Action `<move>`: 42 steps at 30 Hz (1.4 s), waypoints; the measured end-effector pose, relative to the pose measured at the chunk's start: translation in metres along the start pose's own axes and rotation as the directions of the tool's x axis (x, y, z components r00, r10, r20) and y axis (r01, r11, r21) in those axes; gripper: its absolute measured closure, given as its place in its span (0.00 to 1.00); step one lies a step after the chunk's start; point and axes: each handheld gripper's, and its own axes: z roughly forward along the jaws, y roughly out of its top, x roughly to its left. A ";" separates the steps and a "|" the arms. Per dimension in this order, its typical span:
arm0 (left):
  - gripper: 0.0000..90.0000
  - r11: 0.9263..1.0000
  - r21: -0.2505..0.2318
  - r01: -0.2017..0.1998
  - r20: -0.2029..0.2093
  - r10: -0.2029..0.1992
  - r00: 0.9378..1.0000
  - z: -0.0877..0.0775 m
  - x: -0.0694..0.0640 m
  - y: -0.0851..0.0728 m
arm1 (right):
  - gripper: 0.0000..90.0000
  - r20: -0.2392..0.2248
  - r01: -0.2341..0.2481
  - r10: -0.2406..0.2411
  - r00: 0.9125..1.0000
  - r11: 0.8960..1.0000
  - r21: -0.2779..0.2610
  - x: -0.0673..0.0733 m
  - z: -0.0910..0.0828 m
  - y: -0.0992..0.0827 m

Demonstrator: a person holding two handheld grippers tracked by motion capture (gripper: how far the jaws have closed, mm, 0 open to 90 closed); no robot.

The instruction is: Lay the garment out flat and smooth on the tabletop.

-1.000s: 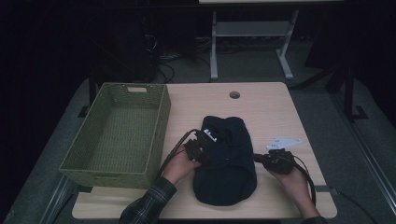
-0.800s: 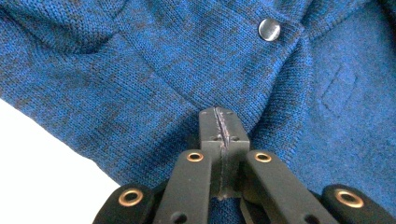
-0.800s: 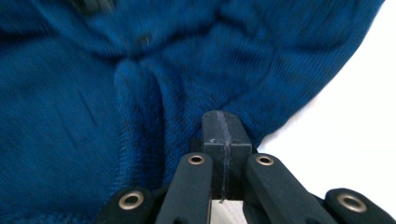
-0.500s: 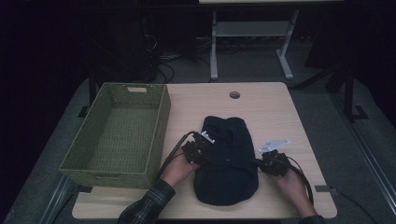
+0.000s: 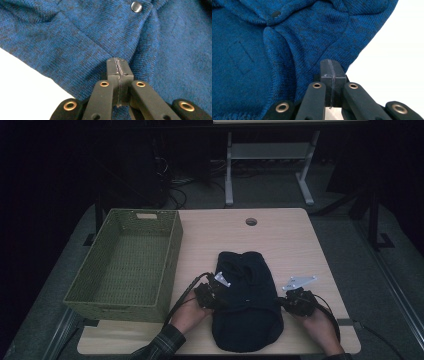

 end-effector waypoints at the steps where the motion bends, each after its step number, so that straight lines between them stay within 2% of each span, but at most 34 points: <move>1: 1.00 1.000 -0.004 0.006 0.006 -0.006 1.000 0.000 -0.001 -0.001 | 1.00 -0.005 -0.001 0.001 1.000 1.000 0.001 0.001 -0.001 -0.001; 5: 1.00 1.000 -0.004 0.001 0.006 -0.001 1.000 0.000 -0.002 -0.002 | 1.00 -0.011 0.004 -0.004 1.000 1.000 0.007 0.004 -0.003 -0.002; 7: 1.00 1.000 -0.018 -0.019 0.001 0.019 1.000 -0.002 -0.003 0.000 | 1.00 -0.010 0.015 -0.015 1.000 1.000 0.005 0.005 -0.003 -0.002; 8: 1.00 0.999 -0.025 -0.020 -0.006 0.020 1.000 -0.005 -0.001 0.001 | 1.00 -0.021 0.013 -0.014 1.000 1.000 -0.012 0.005 -0.005 0.000; 10: 1.00 0.999 -0.043 -0.012 -0.010 0.012 1.000 -0.008 0.001 0.003 | 1.00 -0.014 0.012 -0.013 1.000 0.999 -0.046 0.003 -0.009 0.006; 13: 1.00 0.998 -0.063 -0.003 -0.047 0.000 0.999 -0.014 0.011 0.010 | 1.00 0.001 0.003 -0.003 1.000 0.996 -0.090 -0.005 -0.012 0.016; 15: 1.00 0.997 -0.071 -0.002 -0.083 -0.004 0.997 -0.015 0.018 0.015 | 1.00 0.013 -0.010 0.011 1.000 0.996 -0.094 -0.012 -0.009 0.023; 18: 1.00 0.996 -0.087 0.018 -0.118 -0.028 0.993 -0.014 0.032 0.023 | 1.00 0.022 -0.026 0.029 0.999 0.993 -0.114 -0.021 -0.003 0.033; 20: 1.00 0.993 -0.114 0.038 -0.129 -0.052 0.990 -0.012 0.041 0.026 | 1.00 0.030 -0.026 0.030 0.999 0.992 -0.125 -0.029 0.005 0.041; 22: 1.00 0.993 -0.112 0.046 -0.145 -0.063 0.987 -0.007 0.049 0.027 | 1.00 0.041 -0.039 0.044 0.998 0.993 -0.113 -0.036 0.013 0.046; 24: 1.00 0.992 -0.108 0.062 -0.143 -0.077 0.987 -0.001 0.055 0.027 | 1.00 0.054 -0.044 0.050 0.997 0.994 -0.104 -0.040 0.020 0.049; 27: 1.00 0.992 -0.098 0.074 -0.139 -0.087 0.987 0.006 0.059 0.026 | 1.00 0.051 -0.056 0.061 0.997 0.994 -0.098 -0.044 0.029 0.052; 30: 1.00 0.993 -0.095 0.069 -0.149 -0.083 0.985 0.006 0.059 0.026 | 1.00 0.057 -0.060 0.063 0.996 0.997 -0.049 -0.043 0.040 0.052; 31: 1.00 0.993 -0.092 0.068 -0.154 -0.082 0.985 0.006 0.058 0.025 | 1.00 0.057 -0.065 0.068 0.996 0.996 -0.054 -0.043 0.040 0.051; 33: 1.00 0.995 -0.080 0.064 -0.167 -0.077 0.983 0.005 0.055 0.025 | 1.00 0.087 -0.052 0.054 0.995 0.998 -0.025 -0.043 0.040 0.050; 34: 1.00 0.995 -0.076 0.060 -0.174 -0.072 0.982 0.005 0.053 0.025 | 1.00 0.088 -0.065 0.067 0.994 0.998 -0.025 -0.043 0.038 0.049; 36: 1.00 0.996 -0.074 0.052 -0.182 -0.064 0.981 0.005 0.051 0.024 | 1.00 0.101 -0.058 0.059 0.993 0.998 -0.012 -0.041 0.037 0.048; 38: 1.00 0.996 -0.071 0.053 -0.178 -0.065 0.982 0.004 0.050 0.022 | 1.00 0.115 -0.047 0.047 0.992 0.999 0.001 -0.039 0.035 0.047; 42: 1.00 0.996 -0.060 0.059 -0.140 -0.067 0.988 0.002 0.047 0.018 | 1.00 0.125 -0.030 0.027 0.992 0.999 0.015 -0.036 0.030 0.042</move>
